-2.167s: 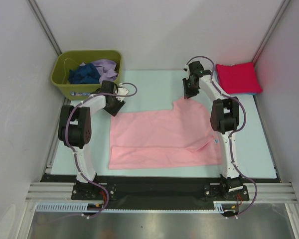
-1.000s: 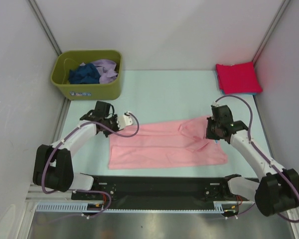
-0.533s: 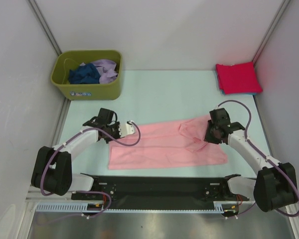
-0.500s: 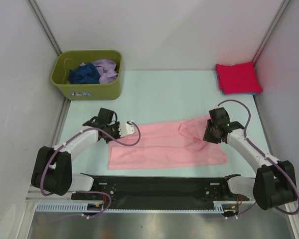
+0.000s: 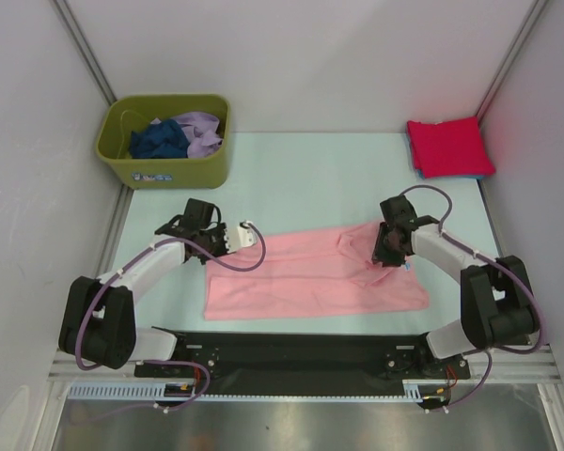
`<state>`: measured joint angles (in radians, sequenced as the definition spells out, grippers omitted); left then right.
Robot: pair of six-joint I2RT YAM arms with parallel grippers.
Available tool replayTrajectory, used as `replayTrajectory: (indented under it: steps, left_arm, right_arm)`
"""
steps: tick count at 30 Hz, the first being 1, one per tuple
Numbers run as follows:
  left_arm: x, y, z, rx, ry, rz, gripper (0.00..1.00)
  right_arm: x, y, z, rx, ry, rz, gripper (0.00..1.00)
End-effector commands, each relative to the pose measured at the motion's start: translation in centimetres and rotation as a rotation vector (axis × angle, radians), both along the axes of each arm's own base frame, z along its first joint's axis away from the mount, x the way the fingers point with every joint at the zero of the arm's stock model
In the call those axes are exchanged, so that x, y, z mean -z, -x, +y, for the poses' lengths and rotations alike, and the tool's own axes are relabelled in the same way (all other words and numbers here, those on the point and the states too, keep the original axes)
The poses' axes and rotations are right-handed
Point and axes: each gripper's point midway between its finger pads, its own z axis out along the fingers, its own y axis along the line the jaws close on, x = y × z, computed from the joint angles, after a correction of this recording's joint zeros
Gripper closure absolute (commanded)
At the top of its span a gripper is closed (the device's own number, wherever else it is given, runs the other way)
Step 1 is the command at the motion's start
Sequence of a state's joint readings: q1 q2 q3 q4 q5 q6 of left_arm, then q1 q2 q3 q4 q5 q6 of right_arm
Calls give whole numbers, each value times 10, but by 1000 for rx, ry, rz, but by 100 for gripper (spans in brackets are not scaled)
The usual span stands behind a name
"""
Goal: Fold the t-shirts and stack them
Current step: Fold the tshirt
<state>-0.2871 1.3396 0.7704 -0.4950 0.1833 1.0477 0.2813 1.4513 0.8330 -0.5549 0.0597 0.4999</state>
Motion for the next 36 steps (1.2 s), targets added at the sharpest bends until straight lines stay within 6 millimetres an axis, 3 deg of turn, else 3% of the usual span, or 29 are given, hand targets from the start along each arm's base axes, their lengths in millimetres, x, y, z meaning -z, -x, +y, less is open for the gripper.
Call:
replayTrajectory:
  steps: [1, 2, 6, 7, 8, 16, 22, 27, 31, 36]
  left_arm:
    - [-16, -12, -6, -1, 22, -46, 100]
    - [-16, -12, -5, -2, 22, -44, 100]
    - [-16, -12, -4, -3, 20, -49, 100]
    - [-16, -12, -4, -3, 20, -50, 100]
    - [-17, -12, -4, -5, 20, -51, 100]
    - [-25, -20, -4, -4, 12, -83, 100]
    - [-29, -14, -9, 15, 38, -67, 100]
    - [-18, -13, 3, 22, -30, -90, 100]
    - [-3, -8, 5, 41, -44, -75, 100]
    - [5, -8, 9, 48, -72, -60, 100]
  right_arm:
    - [-3, -16, 5, 14, -4, -23, 71]
    - [-2, -17, 5, 18, -4, -18, 79]
    - [6, -14, 5, 42, -39, 25, 83]
    - [9, -12, 2, 57, -39, 33, 88]
    - [6, -14, -1, 77, -41, 23, 100]
    - [-45, -27, -27, 136, 23, -64, 100]
    - [-59, 3, -45, 220, 22, -30, 100]
    - [-57, 28, -56, 288, 12, -18, 100]
    - [-27, 52, -49, 354, -51, 39, 100]
    - [-11, 60, -54, 392, -47, 47, 100]
